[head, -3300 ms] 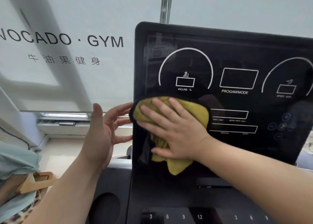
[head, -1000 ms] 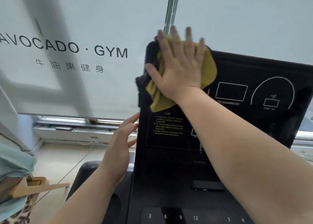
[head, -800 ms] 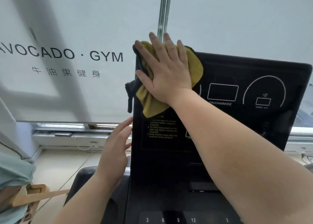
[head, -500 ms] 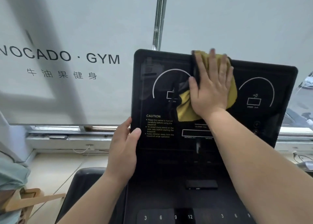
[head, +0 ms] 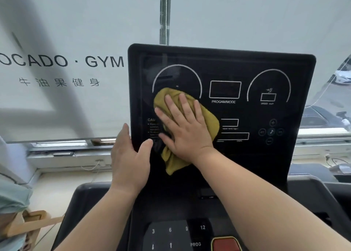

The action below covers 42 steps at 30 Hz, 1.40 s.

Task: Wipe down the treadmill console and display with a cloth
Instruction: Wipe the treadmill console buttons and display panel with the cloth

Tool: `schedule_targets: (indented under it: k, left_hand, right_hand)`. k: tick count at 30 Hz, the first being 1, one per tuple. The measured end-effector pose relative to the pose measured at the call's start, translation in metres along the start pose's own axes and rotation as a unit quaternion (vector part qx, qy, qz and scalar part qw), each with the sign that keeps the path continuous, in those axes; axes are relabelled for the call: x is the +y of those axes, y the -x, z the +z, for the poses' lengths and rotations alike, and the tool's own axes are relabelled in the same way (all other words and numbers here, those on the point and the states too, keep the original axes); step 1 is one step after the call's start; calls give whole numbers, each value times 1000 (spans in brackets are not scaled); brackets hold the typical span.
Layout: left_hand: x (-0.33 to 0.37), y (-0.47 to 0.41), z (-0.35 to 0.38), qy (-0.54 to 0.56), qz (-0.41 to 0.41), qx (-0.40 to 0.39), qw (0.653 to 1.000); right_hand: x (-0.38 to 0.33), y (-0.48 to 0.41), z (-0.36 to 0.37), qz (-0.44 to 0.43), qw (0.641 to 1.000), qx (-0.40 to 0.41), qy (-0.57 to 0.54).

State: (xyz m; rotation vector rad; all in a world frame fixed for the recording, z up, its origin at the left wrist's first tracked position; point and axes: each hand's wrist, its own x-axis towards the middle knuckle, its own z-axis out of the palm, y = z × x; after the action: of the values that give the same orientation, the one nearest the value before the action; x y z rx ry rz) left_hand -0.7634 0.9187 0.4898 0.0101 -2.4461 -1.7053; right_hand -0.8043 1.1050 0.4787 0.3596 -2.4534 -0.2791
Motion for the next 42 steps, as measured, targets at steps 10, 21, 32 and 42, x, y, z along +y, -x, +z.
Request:
schedule_targets:
  k: [10,21,32,42]
  left_hand:
    - [7,41,67,-324,172,-19,930]
    - [18,46,83,-382,105,-60,916]
    - [25,49,74,-395,99,-67,911]
    - [22,52,85,-385,78,-81,916]
  right_hand:
    - [164,58,-15,-23,997,14,75]
    - [147,-13,-36,-17,999,23,22]
    - [171,103,5,-241,969,-2,45]
    - [162,90,-16,78,996,-5,-34]
